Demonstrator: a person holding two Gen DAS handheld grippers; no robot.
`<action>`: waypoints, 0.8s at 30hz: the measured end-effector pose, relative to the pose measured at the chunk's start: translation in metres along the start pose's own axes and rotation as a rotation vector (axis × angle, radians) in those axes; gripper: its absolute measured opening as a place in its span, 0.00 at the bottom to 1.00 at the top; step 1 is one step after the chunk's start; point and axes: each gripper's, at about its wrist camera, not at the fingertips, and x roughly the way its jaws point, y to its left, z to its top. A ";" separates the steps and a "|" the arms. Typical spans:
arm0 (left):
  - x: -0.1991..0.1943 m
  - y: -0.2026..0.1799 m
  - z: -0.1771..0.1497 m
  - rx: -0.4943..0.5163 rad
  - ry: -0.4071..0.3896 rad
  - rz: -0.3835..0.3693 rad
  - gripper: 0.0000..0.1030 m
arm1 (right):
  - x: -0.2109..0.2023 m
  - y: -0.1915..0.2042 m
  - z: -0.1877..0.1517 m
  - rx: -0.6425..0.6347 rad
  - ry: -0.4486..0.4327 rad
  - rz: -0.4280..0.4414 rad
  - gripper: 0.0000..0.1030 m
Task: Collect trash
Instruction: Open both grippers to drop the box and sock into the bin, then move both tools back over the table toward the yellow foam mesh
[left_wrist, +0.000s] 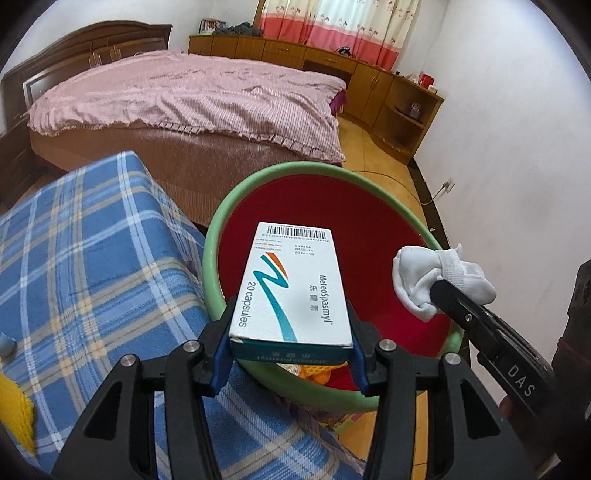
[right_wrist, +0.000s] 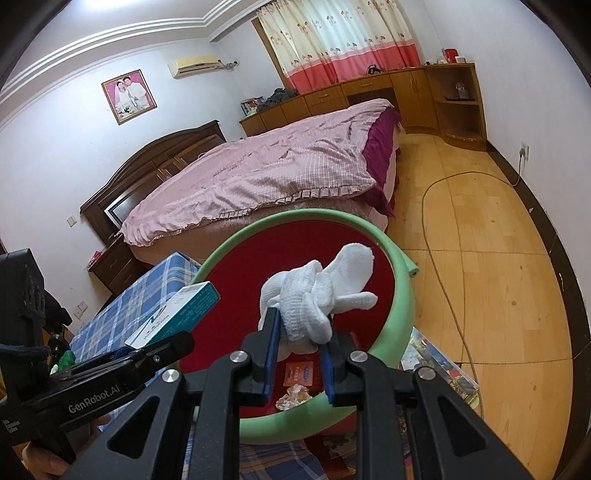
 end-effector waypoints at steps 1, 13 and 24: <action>0.001 -0.001 0.000 -0.001 0.002 0.004 0.50 | 0.001 -0.001 -0.001 0.001 0.003 0.001 0.22; 0.000 0.001 0.001 -0.007 0.001 0.023 0.55 | 0.008 -0.006 -0.002 -0.001 0.017 0.016 0.34; -0.039 0.018 0.003 -0.043 -0.057 0.033 0.55 | -0.007 0.007 0.000 0.005 0.000 0.028 0.61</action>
